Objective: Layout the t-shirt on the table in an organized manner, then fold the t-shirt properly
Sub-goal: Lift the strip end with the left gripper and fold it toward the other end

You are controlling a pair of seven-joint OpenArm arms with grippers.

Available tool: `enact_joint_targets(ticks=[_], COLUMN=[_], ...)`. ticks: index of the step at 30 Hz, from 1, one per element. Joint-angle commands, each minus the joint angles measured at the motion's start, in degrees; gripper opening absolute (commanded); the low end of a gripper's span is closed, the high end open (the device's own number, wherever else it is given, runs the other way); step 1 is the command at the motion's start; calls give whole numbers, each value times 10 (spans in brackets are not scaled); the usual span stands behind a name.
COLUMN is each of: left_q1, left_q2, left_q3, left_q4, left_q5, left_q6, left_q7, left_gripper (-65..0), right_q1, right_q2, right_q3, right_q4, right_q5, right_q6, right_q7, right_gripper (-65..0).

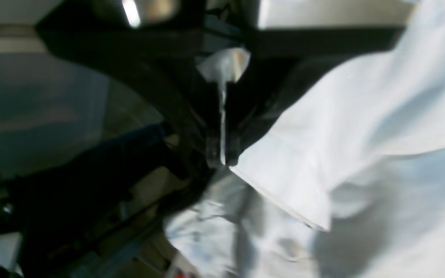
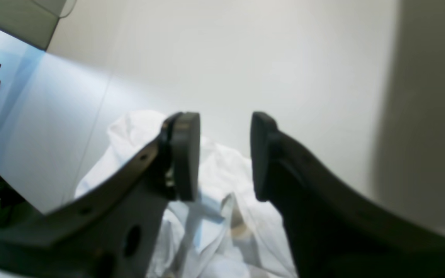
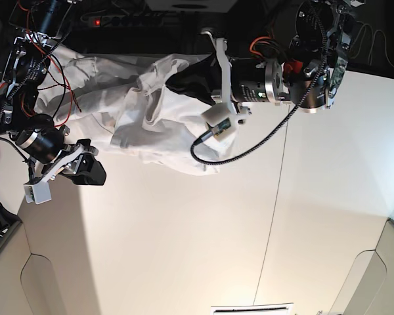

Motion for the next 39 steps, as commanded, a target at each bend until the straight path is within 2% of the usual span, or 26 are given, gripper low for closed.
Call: enact_joint_targets(ticks=[1,4,10,12,13,14,24,26,28,29,32,38,39], left_q1=[-4,-4,-4,-4,-4,-4,-27,-46,-61,-67,-88,-134,-142], left_q2=[0,0,1,1,1,1,7,7,7,7,7,7,7], left_q3=[15,64,123,128,127,127,126,126,126,126,126,126,126], left_q4=[11,11,11,11,11,11,11,11,8,1,-45,-183,-202], left_q5=[-8,43,172,186,186,187,199,227,281,310,358,359,359], left_q6=[-5,-5,-5,-5,-5,-5,-5,-5,-2,15,47,50,62], left_q7=[-10,-23,-100,-108,-112,-116,-138,-145,-169,-184,-215,-237,-239], left_gripper=[-650,-650,-650,-493,-430,-395,-390,-390,-390,-390,-390,-390,-390], right_q1=[9,9,9,9,9,9,9,9,9,9,9,9,9], right_q2=[5,5,5,5,5,5,5,5,5,5,5,5,5], right_q3=[1,1,1,1,1,1,1,1,1,1,1,1,1], right_q4=[11,11,11,11,11,11,11,11,11,11,11,11,11], right_q5=[11,11,10,11,11,11,11,11,11,11,11,10,10], right_q6=[7,7,7,7,7,7,7,7,7,7,7,7,7], right_q7=[13,13,13,13,13,13,13,13,13,13,14,16,16], right_gripper=[-440,-440,-440,-440,-440,-440,-440,-440,-440,-440,-440,-440,-440])
